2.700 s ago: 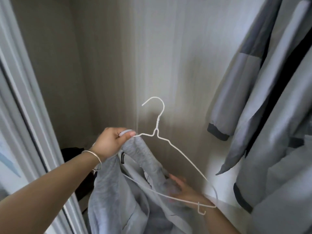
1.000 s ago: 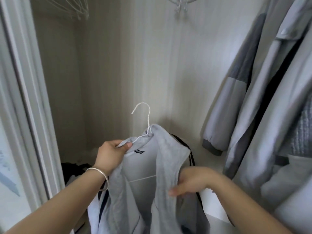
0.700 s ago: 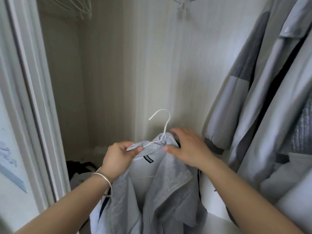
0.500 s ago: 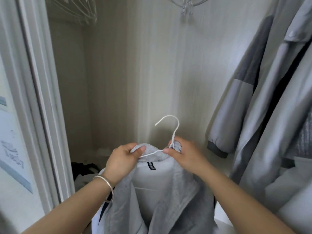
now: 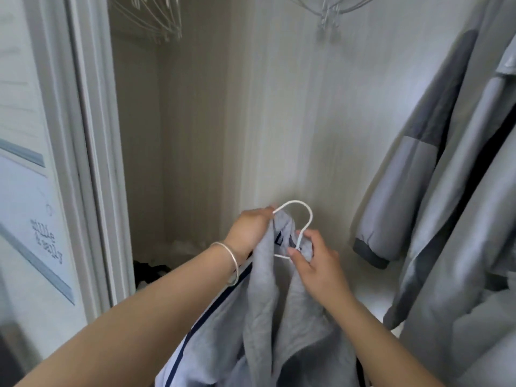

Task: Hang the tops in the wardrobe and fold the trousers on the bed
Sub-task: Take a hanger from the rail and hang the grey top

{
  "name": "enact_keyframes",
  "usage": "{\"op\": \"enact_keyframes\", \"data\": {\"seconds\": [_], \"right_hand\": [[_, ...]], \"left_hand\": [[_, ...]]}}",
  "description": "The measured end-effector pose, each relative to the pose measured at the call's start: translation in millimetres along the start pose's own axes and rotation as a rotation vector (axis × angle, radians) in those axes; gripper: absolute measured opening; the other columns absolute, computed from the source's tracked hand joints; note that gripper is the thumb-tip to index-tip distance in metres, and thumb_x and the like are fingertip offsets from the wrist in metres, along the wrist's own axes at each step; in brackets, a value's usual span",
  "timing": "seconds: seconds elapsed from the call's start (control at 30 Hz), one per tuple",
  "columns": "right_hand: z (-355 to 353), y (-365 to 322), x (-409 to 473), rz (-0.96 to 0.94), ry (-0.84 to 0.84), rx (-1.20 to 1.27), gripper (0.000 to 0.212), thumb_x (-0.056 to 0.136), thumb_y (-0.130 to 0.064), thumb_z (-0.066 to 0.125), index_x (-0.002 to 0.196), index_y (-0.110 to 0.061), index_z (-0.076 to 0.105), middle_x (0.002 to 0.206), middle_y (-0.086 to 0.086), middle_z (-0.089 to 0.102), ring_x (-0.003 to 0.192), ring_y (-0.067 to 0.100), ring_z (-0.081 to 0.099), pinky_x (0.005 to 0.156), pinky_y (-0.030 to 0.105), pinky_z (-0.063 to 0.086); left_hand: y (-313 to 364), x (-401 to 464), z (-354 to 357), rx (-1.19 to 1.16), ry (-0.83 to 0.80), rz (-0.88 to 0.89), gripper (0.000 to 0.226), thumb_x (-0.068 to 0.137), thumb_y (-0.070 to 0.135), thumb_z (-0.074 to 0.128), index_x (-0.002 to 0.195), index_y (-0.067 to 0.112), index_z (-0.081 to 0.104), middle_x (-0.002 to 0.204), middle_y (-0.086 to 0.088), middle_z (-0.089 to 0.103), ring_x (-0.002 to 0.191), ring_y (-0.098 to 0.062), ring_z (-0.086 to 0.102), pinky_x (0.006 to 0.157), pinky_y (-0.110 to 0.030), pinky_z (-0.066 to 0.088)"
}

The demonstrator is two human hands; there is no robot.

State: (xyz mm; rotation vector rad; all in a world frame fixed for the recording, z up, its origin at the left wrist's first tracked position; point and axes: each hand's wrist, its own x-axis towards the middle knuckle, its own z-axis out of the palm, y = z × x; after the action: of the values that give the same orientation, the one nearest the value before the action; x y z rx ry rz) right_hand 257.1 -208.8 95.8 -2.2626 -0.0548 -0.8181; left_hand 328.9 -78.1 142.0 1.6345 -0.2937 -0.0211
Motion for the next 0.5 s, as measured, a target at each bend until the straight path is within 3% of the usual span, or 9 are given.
{"op": "enact_keyframes", "data": {"seconds": [0.07,0.13,0.23,0.37,0.5], "right_hand": [[-6,4,2,0.028,0.051,0.048,0.028,0.083,-0.027,0.066,0.107,-0.023,0.053,0.091,0.003,0.067,0.086,0.023,0.062,0.073,0.028,0.045],[-10,9,3,0.073,0.057,0.081,0.026,0.081,-0.026,0.069,0.094,-0.035,0.049,0.085,-0.001,0.065,0.082,0.02,0.061,0.072,0.03,0.046],[-13,17,1,0.127,0.052,0.108,0.032,0.08,-0.024,0.071,0.087,-0.04,0.045,0.082,-0.007,0.062,0.079,0.015,0.059,0.073,0.032,0.046],[-21,24,4,0.106,-0.011,0.055,0.019,0.084,-0.023,0.066,0.089,-0.026,0.048,0.076,-0.016,0.057,0.072,0.001,0.054,0.062,0.011,0.039],[-32,36,7,0.0,0.001,-0.169,0.022,0.089,-0.014,0.06,0.069,-0.016,0.049,0.064,-0.007,0.046,0.063,0.013,0.049,0.058,0.023,0.033]], "left_hand": [[-22,-3,-7,0.516,0.009,0.203,0.043,0.095,0.044,0.043,0.077,0.01,0.062,0.084,-0.01,0.064,0.084,-0.024,0.06,0.076,-0.029,0.042],[-37,-8,-14,0.711,-0.021,0.23,0.048,0.095,0.049,0.037,0.07,0.015,0.057,0.091,-0.013,0.066,0.091,-0.029,0.061,0.073,-0.031,0.04],[-49,-15,-17,0.692,-0.025,0.243,0.051,0.097,0.047,0.035,0.052,0.024,0.04,0.077,-0.013,0.065,0.084,-0.031,0.062,0.063,-0.029,0.035],[-54,-10,-21,0.604,0.141,0.292,0.046,0.097,0.04,0.039,0.054,0.022,0.038,0.08,-0.016,0.066,0.083,-0.034,0.06,0.066,-0.031,0.038],[-52,-3,-27,0.565,0.118,0.254,0.05,0.096,0.038,0.043,0.051,0.018,0.037,0.055,-0.002,0.051,0.066,-0.025,0.049,0.062,-0.031,0.036]]}}
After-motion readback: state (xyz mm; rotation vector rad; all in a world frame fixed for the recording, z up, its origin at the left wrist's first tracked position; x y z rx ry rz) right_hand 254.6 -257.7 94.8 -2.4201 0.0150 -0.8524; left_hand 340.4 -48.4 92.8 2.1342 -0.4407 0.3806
